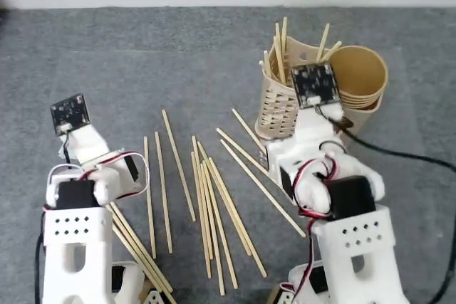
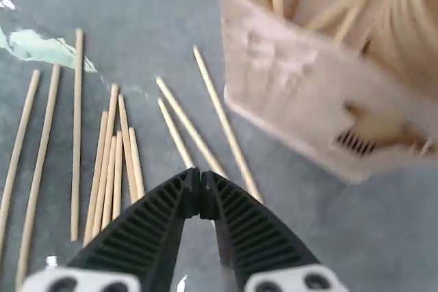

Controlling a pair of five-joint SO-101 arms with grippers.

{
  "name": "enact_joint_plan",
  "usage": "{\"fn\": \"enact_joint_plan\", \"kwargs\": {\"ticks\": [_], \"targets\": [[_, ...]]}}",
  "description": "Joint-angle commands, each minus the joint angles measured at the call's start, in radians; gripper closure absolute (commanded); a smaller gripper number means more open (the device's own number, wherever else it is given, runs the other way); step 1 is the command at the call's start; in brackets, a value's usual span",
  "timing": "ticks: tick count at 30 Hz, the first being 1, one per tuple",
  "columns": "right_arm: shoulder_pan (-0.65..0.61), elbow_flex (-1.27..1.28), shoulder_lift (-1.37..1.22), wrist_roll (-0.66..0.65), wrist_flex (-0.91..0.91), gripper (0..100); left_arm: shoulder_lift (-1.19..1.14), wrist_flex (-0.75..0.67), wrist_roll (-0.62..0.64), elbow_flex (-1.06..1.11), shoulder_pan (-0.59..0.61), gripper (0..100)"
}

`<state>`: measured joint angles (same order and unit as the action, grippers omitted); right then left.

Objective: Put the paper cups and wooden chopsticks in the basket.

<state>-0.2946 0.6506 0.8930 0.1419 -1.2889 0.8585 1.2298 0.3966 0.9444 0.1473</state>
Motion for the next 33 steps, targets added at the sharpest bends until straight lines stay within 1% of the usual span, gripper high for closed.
{"fn": "enact_joint_plan", "kwargs": {"ticks": [1, 5, 7, 9, 11, 14, 18, 24, 27, 33], "targets": [[-0.016, 0.101, 0.077, 0.107, 0.041, 98.9, 0.014, 0.018, -0.084, -0.048, -0.008, 99], [-0.018, 0.272, 0.143, 0.114, 0.165, 99.0, 0.008, 0.018, -0.129, -0.042, -0.008, 98], [-0.013, 0.354, 0.176, 0.114, 0.242, 99.0, -0.04, 0.018, -0.133, -0.051, -0.009, 95], [-0.013, 0.428, 0.208, 0.114, 0.305, 99.0, -0.132, 0.018, -0.133, -0.077, -0.009, 89], [-0.013, 0.493, 0.242, 0.115, 0.364, 99.0, -0.253, 0.018, -0.133, -0.128, -0.009, 84], [-0.013, 0.554, 0.289, 0.115, 0.418, 99.0, -0.434, 0.015, -0.132, -0.226, -0.009, 83], [-0.013, 0.606, 0.344, 0.114, 0.45, 98.7, -0.649, 0.012, -0.135, -0.36, -0.015, 83], [-0.013, 0.626, 0.378, 0.11, 0.456, 98.7, -0.93, 0.014, -0.132, -0.51, -0.1, 83], [-0.013, 0.626, 0.374, 0.11, 0.453, 98.7, -1.031, 0.017, -0.129, -0.568, -0.123, 83], [-0.013, 0.626, 0.378, 0.11, 0.45, 98.7, -1.189, 0.011, -0.129, -0.628, -0.121, 83]]}}
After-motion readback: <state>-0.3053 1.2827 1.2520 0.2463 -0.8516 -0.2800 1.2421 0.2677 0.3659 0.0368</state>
